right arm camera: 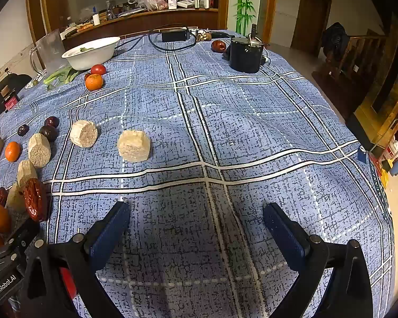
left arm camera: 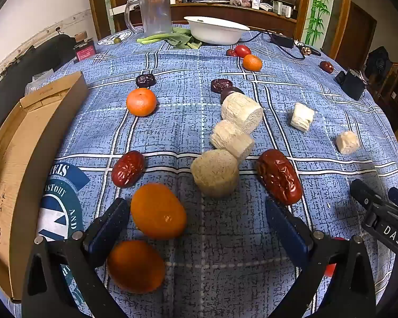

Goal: Organize fruits

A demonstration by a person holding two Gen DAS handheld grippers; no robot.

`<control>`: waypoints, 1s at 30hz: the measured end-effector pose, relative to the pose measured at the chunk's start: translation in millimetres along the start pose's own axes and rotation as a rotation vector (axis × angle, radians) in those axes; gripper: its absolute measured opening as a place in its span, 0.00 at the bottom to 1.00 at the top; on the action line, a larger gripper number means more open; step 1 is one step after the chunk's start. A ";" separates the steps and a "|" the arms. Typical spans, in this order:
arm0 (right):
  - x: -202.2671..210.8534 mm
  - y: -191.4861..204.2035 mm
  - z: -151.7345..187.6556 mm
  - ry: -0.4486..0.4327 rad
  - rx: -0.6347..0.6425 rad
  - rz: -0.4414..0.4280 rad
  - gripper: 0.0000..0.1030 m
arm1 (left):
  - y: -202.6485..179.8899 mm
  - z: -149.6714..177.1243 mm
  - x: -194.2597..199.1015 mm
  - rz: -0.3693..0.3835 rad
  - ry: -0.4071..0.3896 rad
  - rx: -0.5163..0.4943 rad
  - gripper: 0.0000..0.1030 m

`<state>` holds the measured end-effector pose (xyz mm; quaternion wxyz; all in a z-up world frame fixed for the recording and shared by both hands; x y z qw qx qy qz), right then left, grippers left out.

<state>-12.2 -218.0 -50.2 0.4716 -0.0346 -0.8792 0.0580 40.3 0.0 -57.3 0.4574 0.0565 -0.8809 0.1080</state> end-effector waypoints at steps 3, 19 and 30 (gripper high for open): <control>0.0 0.2 -0.4 0.001 0.001 0.001 0.99 | 0.0 -0.1 0.0 0.000 0.000 0.000 1.00; -0.4 1.0 -2.6 0.001 0.000 0.000 0.99 | -0.2 0.0 0.0 0.000 -0.001 -0.001 1.00; -0.7 1.5 -4.0 0.002 0.000 -0.001 0.99 | -0.8 2.8 -2.5 0.011 0.024 -0.029 1.00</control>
Point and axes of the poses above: each gripper's, at about its wrist camera, not at the fingertips, and x roughly against the way its jaws point, y to its left, z to its underside, the point moved 7 cm from there along -x, roughly the way its jaws point, and after that the axes turned 14 degrees about x, right-handed, at the moved point
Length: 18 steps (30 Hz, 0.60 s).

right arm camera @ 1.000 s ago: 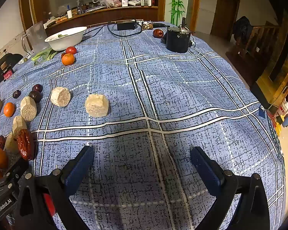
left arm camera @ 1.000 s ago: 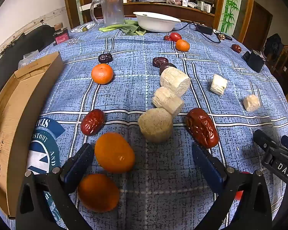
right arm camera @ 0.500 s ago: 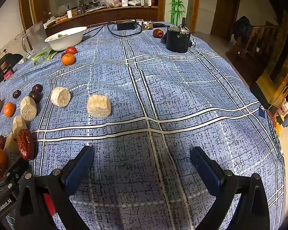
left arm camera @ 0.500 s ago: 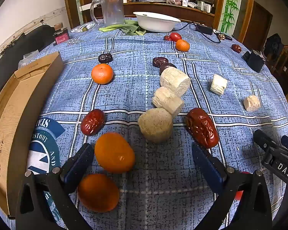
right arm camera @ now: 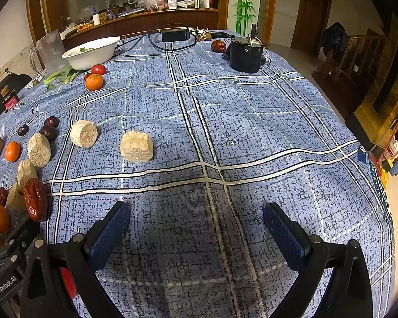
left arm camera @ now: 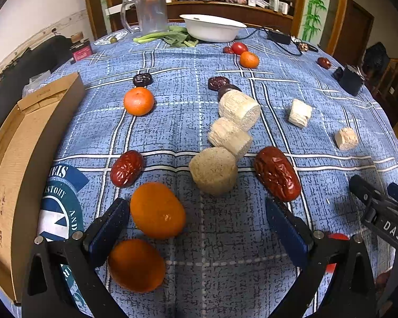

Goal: Organize fruits

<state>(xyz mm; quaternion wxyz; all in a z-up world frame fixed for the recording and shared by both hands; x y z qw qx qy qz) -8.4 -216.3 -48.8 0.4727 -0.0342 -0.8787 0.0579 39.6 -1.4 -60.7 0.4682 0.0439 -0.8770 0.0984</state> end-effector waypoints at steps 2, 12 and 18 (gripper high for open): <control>-0.4 0.1 -0.4 0.009 0.000 -0.006 0.99 | -0.3 -0.7 1.7 0.011 0.024 -0.022 1.00; -5.7 1.2 -6.6 0.061 -0.008 -0.020 0.99 | 3.0 5.5 25.8 0.153 0.077 -0.064 0.97; 34.2 -2.0 -5.1 -0.058 -0.100 -0.046 0.99 | 24.7 -12.5 89.7 0.168 -0.173 -0.046 0.97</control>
Point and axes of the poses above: each gripper's, at about its wrist camera, not at the fingertips, and x roughly against the way its jaws point, y to its left, z to its underside, the point moved 7 cm from there along -x, roughly the way its jaws point, and after that the axes turned 14 degrees about x, right-handed, at the moved point
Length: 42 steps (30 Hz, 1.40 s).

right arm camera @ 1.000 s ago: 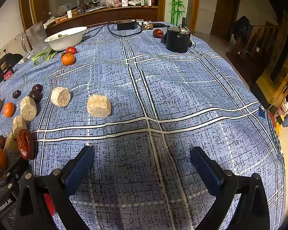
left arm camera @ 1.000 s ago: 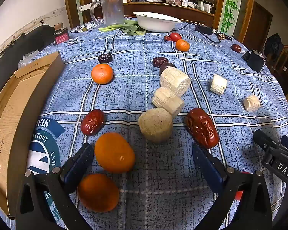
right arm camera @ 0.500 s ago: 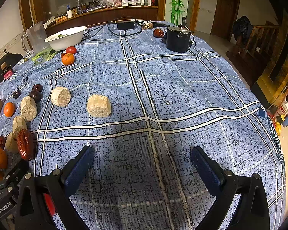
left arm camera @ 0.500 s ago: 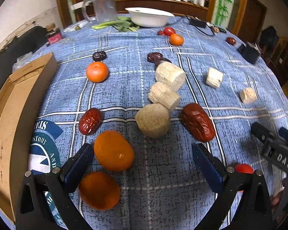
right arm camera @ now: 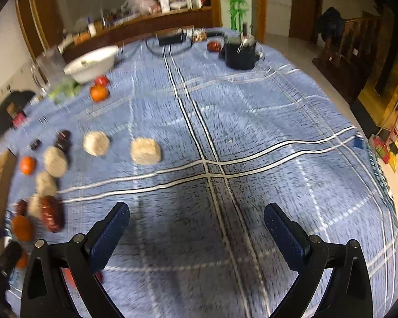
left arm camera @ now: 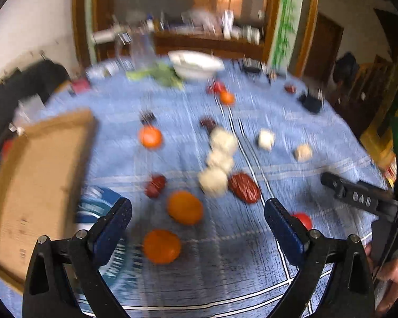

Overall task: Organize fruits
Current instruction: 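Move the left tool toward a mandarin orange while the right tool approaches a red tomato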

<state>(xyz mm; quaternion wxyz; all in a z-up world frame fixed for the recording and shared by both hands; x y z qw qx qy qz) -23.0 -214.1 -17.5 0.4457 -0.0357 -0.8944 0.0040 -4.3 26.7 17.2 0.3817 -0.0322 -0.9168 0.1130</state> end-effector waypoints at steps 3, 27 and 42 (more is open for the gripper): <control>34.8 10.0 0.3 -0.104 -0.006 0.016 0.99 | 8.5 -15.3 32.0 -0.010 -0.130 0.011 0.97; 110.9 89.1 44.4 -0.261 0.078 0.053 0.99 | 43.7 -19.4 110.4 -0.005 -0.322 0.048 0.97; 113.6 100.1 53.1 -0.249 0.097 0.031 0.99 | 49.6 -5.1 108.5 -0.005 -0.283 0.049 0.97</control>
Point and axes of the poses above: each gripper's, at about its wrist camera, not at the fingertips, and x roughly against the way its jaws point, y to its left, z to its underside, the point moved 7 cm from there along -x, roughly the way its jaws point, and after that the axes turned 14 degrees about x, right-handed, at the moved point
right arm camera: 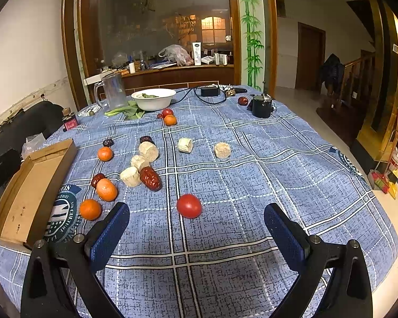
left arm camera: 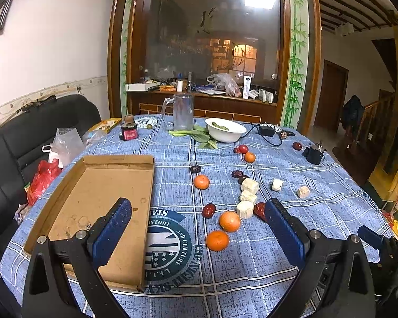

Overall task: Organize fruits
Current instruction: 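Move the left tool toward a mandarin orange while the right tool approaches a red tomato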

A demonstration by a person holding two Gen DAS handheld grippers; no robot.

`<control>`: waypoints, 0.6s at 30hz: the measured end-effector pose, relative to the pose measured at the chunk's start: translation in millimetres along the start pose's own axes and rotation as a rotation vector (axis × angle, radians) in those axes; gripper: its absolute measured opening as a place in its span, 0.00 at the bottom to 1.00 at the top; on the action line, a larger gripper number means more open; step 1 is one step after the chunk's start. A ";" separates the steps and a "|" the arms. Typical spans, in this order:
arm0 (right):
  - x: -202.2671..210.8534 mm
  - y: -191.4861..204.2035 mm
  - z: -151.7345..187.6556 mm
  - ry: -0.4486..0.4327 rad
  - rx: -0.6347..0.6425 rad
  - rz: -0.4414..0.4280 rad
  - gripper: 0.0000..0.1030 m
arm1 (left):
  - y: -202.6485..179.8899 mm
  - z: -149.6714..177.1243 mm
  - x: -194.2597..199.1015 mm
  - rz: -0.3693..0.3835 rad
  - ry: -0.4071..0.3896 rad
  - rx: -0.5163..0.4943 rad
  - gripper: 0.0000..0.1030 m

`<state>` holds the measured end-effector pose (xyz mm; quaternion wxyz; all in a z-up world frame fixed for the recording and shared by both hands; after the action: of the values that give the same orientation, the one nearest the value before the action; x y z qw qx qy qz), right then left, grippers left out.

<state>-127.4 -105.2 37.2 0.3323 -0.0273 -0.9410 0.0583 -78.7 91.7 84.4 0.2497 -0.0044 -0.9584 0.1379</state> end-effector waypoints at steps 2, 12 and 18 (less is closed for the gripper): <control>-4.5 -0.4 1.1 0.009 -0.002 -0.003 0.99 | 0.4 2.1 -5.2 0.000 0.016 0.002 0.97; -31.4 -3.3 6.8 0.058 -0.011 -0.022 0.99 | -2.2 16.1 -43.0 -0.014 0.098 -0.011 0.97; -48.0 -8.4 6.6 0.099 -0.020 -0.054 0.99 | -0.6 17.9 -64.5 -0.030 0.137 -0.012 0.97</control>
<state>-94.3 -118.5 3.2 0.3798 -0.0079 -0.9242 0.0385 -30.9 81.4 38.8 0.3169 -0.0008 -0.9398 0.1277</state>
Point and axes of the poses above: each gripper's, at about its wrist camera, not at the fingertips, and x roughly against the way its jaws point, y to its left, z to its underside, the point moved 7 cm from there along -x, roughly the way its jaws point, and after that the axes turned 14 degrees about x, right-handed, at the moved point
